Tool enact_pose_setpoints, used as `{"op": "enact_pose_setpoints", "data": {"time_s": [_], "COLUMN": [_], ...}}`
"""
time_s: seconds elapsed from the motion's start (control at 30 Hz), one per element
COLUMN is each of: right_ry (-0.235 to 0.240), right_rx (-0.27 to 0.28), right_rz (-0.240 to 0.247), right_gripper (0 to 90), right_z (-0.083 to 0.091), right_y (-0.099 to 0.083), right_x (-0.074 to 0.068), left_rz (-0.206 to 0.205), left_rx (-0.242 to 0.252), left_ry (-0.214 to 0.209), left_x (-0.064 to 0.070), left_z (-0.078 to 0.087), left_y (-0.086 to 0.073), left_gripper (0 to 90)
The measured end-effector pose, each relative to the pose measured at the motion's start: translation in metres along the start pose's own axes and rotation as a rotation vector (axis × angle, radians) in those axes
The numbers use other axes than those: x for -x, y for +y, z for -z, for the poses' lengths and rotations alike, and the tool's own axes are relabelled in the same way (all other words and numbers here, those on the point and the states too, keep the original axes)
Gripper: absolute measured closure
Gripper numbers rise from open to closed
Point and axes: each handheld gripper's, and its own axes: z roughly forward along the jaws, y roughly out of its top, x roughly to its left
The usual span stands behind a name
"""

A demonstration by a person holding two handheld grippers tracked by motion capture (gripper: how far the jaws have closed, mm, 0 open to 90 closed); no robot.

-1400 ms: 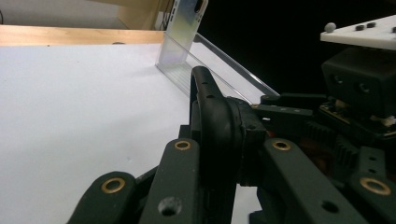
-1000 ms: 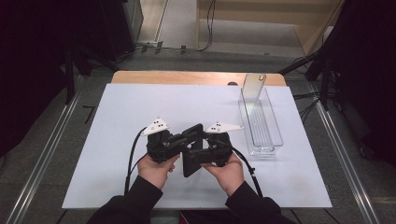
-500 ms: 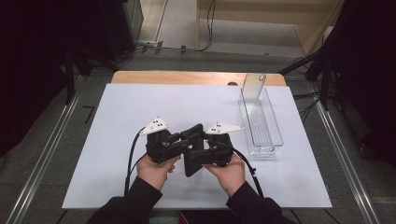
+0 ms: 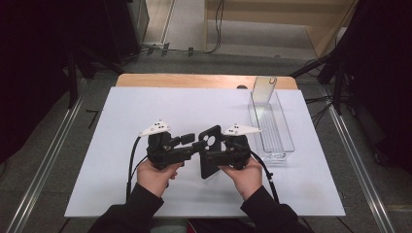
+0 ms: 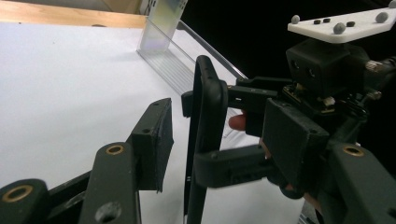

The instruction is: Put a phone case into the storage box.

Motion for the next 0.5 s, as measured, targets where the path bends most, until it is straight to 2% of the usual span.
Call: {"op": "enact_pose_setpoints", "data": {"time_s": [0.2,0.33,0.5], "right_ry": [-0.006,-0.012,-0.004], "right_rx": [-0.007,-0.007,-0.013], "right_rz": [-0.009,-0.016,-0.013], "right_gripper": [12.2,12.2,12.2], "right_z": [0.006,0.009,0.014], "right_y": [-0.001,-0.001,-0.001], "right_x": [0.009,0.014,0.019], "left_rz": [0.023,0.038,0.009], "left_rx": [-0.068,-0.113,-0.151], "left_ry": [-0.025,-0.057,-0.076], "left_x": [-0.008,-0.013,-0.02], "left_z": [0.002,0.002,0.005], "left_y": [0.001,0.002,0.001], "left_gripper": [38.6,35.7,32.9]}}
